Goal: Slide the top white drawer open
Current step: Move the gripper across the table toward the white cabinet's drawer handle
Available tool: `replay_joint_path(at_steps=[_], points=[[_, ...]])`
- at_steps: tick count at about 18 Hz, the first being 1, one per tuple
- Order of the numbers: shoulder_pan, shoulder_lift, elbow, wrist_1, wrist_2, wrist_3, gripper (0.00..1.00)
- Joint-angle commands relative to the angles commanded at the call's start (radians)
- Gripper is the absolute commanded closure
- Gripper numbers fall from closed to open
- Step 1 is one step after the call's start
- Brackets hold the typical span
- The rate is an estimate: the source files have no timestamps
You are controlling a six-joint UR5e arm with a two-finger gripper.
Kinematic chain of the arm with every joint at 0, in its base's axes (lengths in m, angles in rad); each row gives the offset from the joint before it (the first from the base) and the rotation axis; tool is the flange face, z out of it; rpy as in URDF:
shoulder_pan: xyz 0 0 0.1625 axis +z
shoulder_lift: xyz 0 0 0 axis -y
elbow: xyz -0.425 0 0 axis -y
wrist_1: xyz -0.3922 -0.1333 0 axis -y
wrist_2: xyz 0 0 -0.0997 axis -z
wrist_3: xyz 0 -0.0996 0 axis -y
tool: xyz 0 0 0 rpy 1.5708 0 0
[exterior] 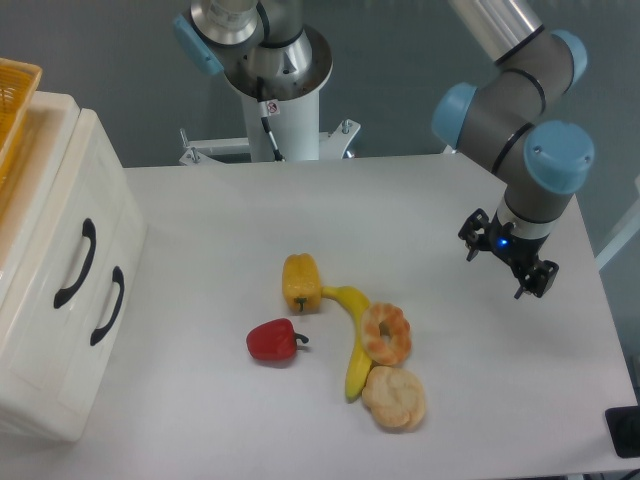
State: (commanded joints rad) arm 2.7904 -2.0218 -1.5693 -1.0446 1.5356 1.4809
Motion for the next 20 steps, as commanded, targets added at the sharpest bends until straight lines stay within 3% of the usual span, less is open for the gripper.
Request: replay_joint_path(at_steps=[6,15,20], points=[[-0.118,0.028,0.008,-0.002,0.000,-0.417,0.00],[-0.324,0.087,0.000,-0.070,-0.040,-0.824,0.00],[-0.374,0.144,0.000,-0.218,-0.133,-0.844,0.00]])
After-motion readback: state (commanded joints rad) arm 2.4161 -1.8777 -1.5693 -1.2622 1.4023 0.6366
